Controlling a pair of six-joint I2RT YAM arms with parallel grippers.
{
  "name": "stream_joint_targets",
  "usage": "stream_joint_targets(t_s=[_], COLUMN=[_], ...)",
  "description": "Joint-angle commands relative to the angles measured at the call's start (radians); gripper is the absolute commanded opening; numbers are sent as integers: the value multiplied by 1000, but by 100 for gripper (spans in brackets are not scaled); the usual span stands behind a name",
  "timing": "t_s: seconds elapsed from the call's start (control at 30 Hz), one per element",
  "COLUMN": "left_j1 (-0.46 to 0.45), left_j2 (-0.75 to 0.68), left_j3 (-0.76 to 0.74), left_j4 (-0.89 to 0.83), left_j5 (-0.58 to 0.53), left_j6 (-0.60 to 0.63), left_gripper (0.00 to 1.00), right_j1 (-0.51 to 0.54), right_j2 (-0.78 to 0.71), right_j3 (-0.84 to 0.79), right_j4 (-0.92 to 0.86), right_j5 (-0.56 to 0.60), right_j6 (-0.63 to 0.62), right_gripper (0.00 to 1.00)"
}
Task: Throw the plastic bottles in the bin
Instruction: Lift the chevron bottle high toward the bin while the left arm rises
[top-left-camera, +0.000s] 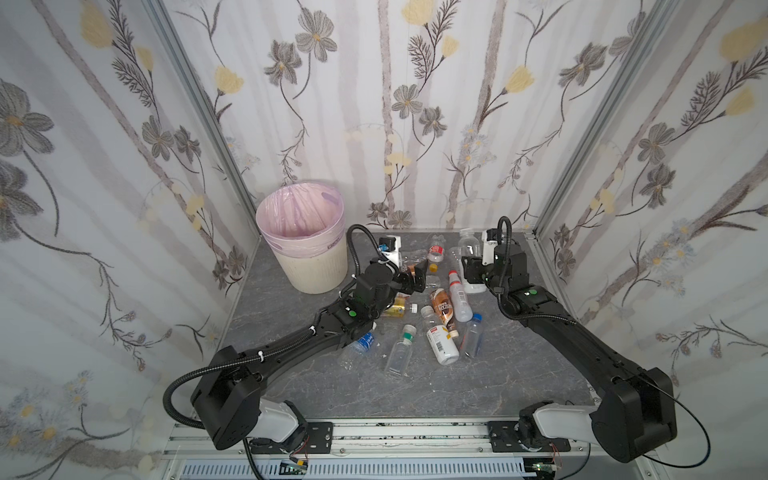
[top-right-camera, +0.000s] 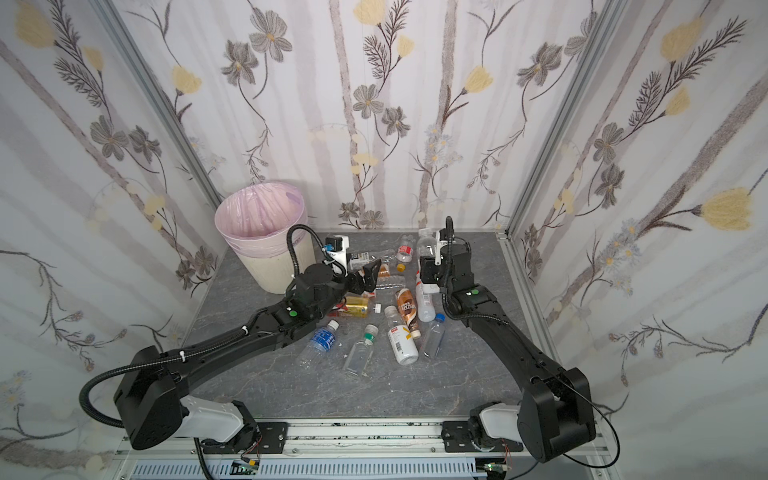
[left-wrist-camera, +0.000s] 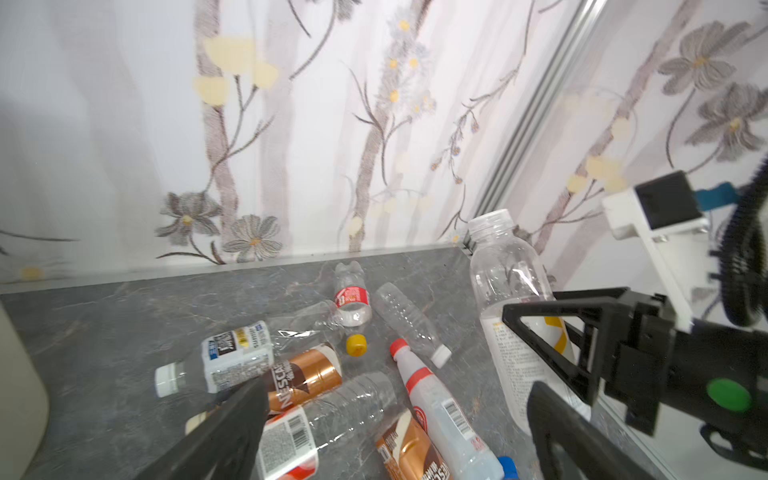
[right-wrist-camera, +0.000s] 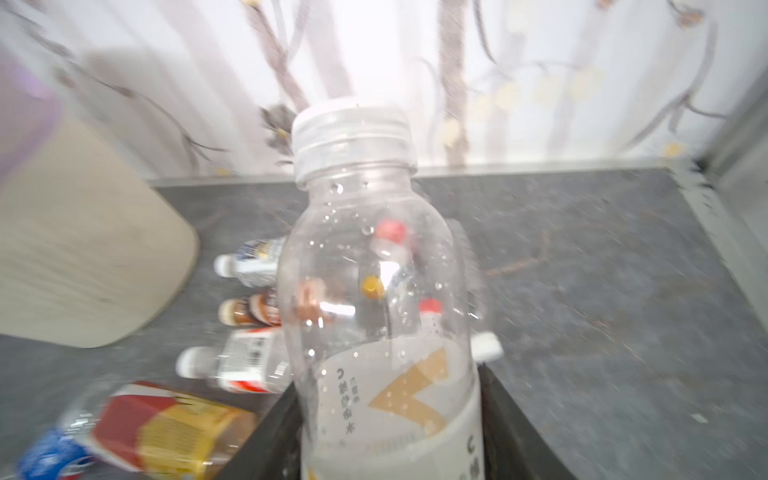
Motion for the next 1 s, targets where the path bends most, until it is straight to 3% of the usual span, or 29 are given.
stream_joint_targets(t_s=[0.0,0.1,0.27,0.47,0.7,0.83,0.97], left_j1=[65,153,283,446,660,711,732], left_j2=[-84,-196,-334,-415,-437,-457,-480], left_j3=[-6,-44,-91,-98,-72,-69,-75], left_j4=[-121,-119,-120,-141,-165,-166,-185], left_j5=[13,88,98,187,383,420,414], left_j6=[-112,-161,-205,-286,-360,-363,-328], left_gripper=[100,100,100,100,100,100,100], right_j1=[79,167,270,301,309,317,335], right_j2=[10,57,178,235,256,346,531], right_j3=[47,124,314,390,379,472,693], right_j4=[300,450,598,925,1304,1361,1267], right_j5=[-55,-66,-99,-135,-26,0,-20], right_j6=[39,4,-62,-63,-65,-34,25], right_gripper=[56,55,56,56,57,58,58])
